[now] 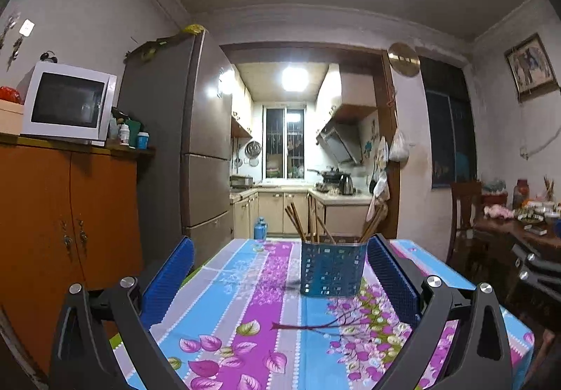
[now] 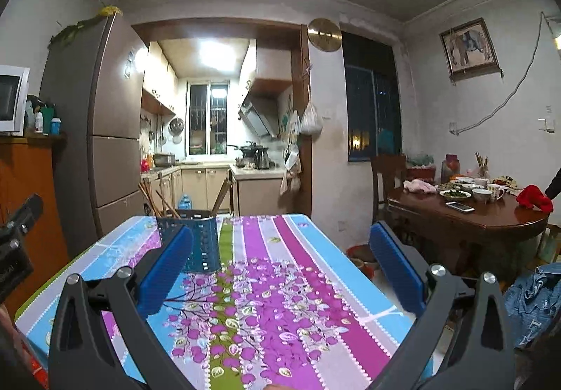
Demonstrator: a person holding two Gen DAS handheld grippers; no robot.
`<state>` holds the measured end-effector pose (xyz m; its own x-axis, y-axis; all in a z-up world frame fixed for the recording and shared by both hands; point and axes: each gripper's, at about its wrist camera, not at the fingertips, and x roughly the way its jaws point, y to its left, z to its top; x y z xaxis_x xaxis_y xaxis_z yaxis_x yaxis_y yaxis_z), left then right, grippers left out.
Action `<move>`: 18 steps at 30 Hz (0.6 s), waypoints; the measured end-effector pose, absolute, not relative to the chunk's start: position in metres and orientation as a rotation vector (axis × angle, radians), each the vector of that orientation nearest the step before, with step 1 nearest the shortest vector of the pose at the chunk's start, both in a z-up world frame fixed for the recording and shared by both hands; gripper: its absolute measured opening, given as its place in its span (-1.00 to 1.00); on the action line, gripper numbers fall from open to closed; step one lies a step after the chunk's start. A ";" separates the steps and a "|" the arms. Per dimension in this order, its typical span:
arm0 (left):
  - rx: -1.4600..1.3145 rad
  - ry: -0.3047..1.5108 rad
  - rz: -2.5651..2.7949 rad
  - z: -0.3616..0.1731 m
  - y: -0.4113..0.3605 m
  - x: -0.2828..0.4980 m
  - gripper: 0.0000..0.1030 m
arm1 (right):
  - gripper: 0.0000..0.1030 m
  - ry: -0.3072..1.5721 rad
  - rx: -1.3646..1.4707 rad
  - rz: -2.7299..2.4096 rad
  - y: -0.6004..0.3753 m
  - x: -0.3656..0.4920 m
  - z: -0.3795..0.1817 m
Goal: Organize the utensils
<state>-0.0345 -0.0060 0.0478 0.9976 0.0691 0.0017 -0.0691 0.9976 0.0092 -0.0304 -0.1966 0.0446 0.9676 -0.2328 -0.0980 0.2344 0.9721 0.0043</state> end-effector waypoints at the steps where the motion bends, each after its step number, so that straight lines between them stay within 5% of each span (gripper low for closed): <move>1: 0.017 0.008 0.070 0.047 -0.007 -0.032 0.91 | 0.90 0.101 0.009 -0.242 -0.195 -0.030 0.043; 18: 0.017 0.073 0.035 0.033 -0.007 -0.014 0.91 | 0.90 0.146 -0.025 -0.233 -0.182 -0.023 0.034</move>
<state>-0.0138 -0.0067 0.0335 0.9967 0.0359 -0.0731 -0.0347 0.9992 0.0178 -0.0233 -0.1822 0.0337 0.9624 -0.2321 -0.1410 0.2285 0.9727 -0.0418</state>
